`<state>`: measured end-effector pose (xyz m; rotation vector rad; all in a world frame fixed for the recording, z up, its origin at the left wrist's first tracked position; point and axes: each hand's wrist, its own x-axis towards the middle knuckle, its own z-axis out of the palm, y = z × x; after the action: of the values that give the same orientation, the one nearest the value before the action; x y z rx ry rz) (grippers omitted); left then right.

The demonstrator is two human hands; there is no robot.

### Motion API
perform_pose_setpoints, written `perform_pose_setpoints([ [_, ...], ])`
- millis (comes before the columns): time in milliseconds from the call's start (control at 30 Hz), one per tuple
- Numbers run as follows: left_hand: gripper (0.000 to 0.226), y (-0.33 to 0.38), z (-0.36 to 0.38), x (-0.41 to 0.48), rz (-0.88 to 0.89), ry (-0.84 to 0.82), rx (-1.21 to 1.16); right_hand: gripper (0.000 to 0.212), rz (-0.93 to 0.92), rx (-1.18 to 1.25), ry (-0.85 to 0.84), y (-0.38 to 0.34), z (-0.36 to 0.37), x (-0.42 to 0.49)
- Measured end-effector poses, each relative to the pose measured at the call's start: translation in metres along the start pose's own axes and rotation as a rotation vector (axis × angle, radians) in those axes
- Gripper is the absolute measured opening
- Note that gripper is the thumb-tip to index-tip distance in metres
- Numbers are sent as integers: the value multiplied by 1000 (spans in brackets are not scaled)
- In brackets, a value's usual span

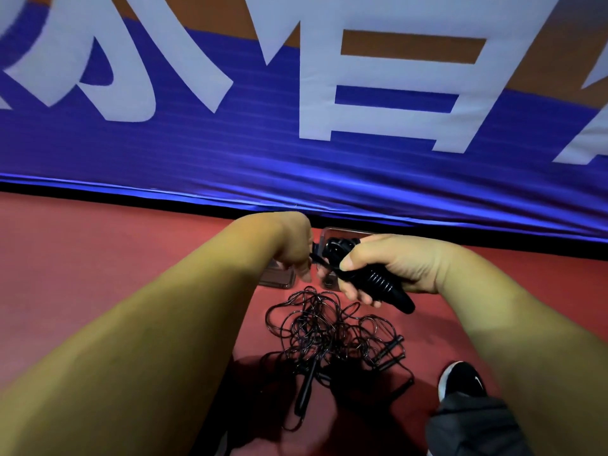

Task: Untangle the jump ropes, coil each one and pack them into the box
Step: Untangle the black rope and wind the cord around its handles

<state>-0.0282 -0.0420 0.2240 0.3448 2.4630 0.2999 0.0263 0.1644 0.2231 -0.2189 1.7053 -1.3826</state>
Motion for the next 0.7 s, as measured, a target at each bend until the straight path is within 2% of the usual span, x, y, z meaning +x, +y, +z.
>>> perform_pose_setpoints([
  [100, 25, -4, 3, 1, -21, -52, -32, 51, -12, 38, -21, 1, -2, 1],
  [333, 3, 11, 4, -1, 84, 81, 50, 41, 72, 105, -225, 0, 2, 0],
  [433, 20, 21, 3, -2, 182, 128, 74, 35, 198, 49, -313, -3, 11, 1],
  [467, 22, 25, 2, -4, 216, 141, 74, 37, 248, -2, -307, -3, 15, 1],
  [500, 23, 28, 2, -5, 248, 149, 67, 47, 298, -67, -284, -3, 18, 1],
  [567, 28, 32, 1, -8, 290, 165, 48, 58, 378, -158, -182, -1, 19, 3],
  [700, 35, 35, -5, -12, 307, 179, -1, 43, 396, -198, 27, 6, 12, 11],
])
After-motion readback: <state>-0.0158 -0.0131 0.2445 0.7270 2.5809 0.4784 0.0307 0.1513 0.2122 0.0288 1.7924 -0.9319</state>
